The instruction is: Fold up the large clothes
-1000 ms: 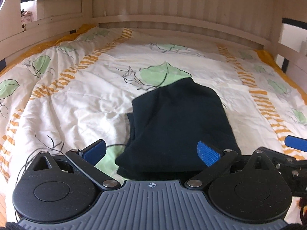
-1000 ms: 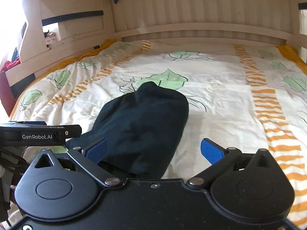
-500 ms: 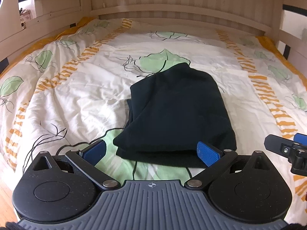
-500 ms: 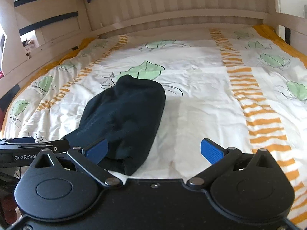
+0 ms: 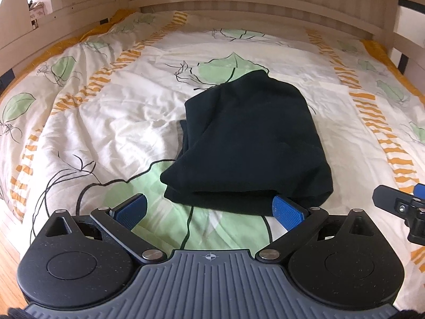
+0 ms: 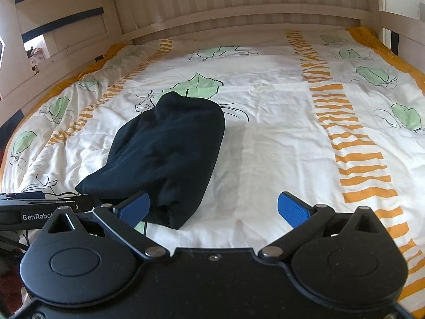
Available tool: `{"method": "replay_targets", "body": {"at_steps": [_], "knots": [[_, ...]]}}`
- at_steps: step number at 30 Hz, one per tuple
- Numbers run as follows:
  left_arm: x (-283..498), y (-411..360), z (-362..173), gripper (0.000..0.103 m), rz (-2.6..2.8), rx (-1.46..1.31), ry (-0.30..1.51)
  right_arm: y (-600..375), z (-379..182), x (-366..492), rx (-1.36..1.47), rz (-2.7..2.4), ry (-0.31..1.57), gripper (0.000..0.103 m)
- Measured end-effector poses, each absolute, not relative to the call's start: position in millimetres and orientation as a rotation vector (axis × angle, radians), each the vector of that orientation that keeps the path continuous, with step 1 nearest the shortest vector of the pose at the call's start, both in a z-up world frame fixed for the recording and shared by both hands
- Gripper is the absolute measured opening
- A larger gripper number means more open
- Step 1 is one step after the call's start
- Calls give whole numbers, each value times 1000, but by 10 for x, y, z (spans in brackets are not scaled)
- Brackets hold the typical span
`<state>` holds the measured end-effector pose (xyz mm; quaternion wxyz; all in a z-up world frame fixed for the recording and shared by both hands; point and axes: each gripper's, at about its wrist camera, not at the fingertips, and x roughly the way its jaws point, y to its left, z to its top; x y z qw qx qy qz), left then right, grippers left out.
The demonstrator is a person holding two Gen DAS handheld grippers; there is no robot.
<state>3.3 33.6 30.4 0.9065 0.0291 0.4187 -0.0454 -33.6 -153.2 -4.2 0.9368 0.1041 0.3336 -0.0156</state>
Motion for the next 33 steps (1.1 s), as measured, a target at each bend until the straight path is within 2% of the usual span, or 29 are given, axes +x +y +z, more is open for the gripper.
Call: {"method": "replay_targets", "body": {"at_steps": [33], "knots": [[73,406,258,102,-109,53,892,-1471,-138,-221,210,-38,735,102]]}}
